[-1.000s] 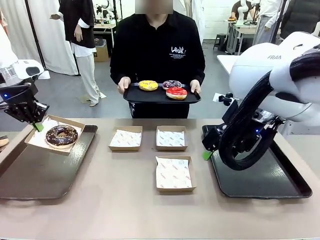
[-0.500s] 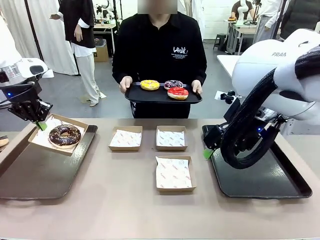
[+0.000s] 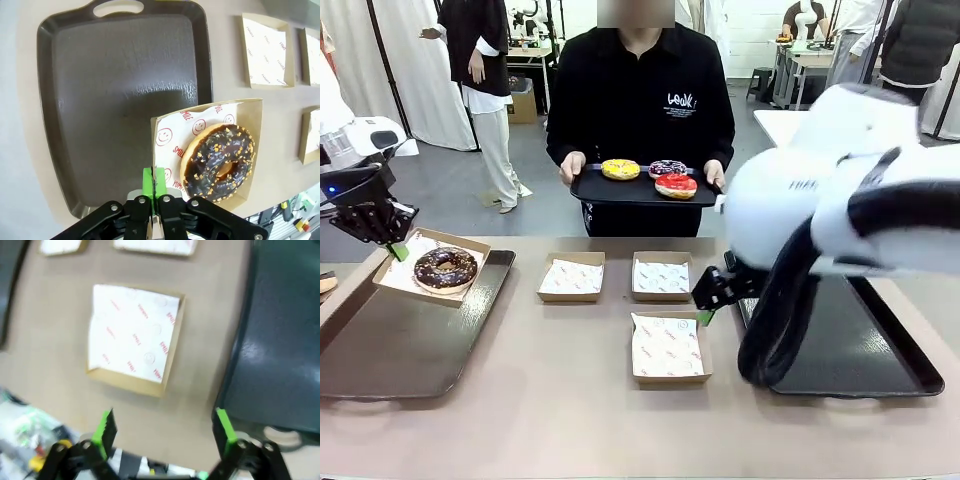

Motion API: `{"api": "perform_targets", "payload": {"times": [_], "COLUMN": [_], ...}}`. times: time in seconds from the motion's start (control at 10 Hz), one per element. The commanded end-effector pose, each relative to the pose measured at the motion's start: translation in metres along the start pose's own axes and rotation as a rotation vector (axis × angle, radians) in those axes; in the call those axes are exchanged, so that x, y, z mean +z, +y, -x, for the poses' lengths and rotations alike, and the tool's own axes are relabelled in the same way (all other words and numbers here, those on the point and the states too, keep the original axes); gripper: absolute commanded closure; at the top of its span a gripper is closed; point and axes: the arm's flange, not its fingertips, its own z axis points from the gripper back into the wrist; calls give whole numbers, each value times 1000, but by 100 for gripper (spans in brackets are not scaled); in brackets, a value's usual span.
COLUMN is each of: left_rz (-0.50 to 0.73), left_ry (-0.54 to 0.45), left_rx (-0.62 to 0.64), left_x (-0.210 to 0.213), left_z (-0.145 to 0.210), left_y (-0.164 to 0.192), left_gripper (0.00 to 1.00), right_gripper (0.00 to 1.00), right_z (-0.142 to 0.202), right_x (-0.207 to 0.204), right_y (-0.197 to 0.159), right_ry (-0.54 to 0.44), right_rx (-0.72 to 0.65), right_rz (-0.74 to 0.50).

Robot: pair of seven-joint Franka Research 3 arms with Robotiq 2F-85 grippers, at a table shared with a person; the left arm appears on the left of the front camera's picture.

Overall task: Individually package the donuts and arrange them on the tray.
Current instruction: Place the picked Paper togo box on the Handle tray while simultaneously picking up another Paper togo box from the table with the other hand.

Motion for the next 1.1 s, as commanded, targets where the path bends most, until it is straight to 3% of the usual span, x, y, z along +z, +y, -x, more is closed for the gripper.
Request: {"api": "perform_targets", "payload": {"times": [0.0, 0.3, 1.0], "left_rz": [6, -7, -6], "left_ry": [-26, -20, 25], "left_rx": [14, 58, 55], "left_x": [-8, -22, -47], "left_z": [17, 33, 50], "left_y": [1, 4, -14], "left_gripper": [99, 99, 99], "right_gripper": [0, 0, 0], "right_z": [-14, -20, -8], "right_x": [-29, -61, -87], "right_y": [3, -2, 12], "right_ry": [4, -6, 67], "right_rx": [-107, -179, -119], "right_rz": [81, 110, 0]}}
